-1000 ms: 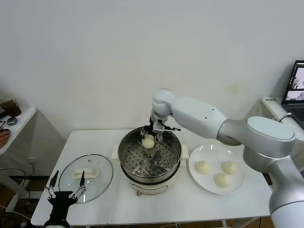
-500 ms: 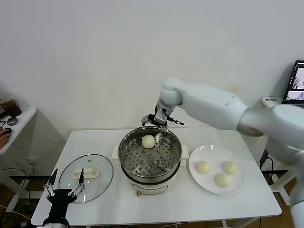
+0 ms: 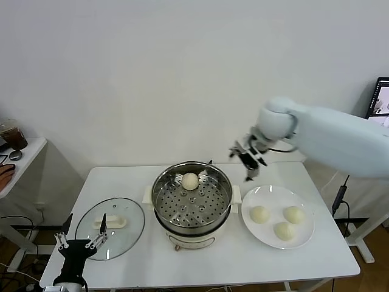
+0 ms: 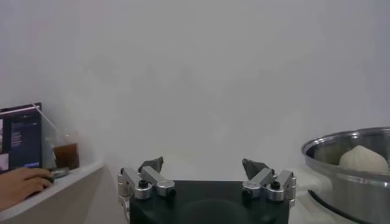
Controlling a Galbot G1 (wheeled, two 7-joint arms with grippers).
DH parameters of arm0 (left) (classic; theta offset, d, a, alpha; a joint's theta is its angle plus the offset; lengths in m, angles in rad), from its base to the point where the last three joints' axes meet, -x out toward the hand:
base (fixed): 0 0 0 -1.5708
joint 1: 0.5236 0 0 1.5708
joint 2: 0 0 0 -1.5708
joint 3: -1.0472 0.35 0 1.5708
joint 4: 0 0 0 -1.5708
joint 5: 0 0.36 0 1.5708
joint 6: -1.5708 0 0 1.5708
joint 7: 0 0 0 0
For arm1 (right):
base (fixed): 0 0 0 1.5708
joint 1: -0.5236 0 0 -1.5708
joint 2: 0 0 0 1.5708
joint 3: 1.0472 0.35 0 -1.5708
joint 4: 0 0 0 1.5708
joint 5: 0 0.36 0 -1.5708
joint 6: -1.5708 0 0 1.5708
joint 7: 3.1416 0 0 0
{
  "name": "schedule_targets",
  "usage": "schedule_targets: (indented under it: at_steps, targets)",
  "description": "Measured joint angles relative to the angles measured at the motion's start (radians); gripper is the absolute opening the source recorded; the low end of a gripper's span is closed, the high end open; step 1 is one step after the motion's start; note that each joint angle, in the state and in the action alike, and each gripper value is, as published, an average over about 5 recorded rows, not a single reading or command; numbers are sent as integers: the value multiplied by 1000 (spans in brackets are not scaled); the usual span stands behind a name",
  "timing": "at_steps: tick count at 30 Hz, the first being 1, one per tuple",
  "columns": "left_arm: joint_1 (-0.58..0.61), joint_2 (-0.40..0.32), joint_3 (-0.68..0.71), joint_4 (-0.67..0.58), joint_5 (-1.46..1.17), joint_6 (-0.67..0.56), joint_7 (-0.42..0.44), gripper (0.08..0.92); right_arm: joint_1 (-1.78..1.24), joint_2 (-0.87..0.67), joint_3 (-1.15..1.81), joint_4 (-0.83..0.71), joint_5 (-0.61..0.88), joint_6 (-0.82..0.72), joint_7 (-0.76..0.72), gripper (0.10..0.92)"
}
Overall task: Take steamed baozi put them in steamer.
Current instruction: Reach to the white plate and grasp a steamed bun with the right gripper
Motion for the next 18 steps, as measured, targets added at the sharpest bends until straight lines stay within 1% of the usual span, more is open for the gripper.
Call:
schedule_targets:
  at_steps: [4,8,13,18]
  targets:
    - [-2,-3,1,4,3,0,2,823,-68,-79,28,18,-31,-29,-15,823]
    - [1,-8,0,6,7,0,2,823,-162,-124,83,10,-74,-34,-19,823]
    - [5,-11,-9,6,9,-1,3,823,-287,-140,163,-29,-136,-19,-13,823]
    - [10,-16,-17,6,11,-1,3,823,-393,-120,234,-86,-189,7,-6,823]
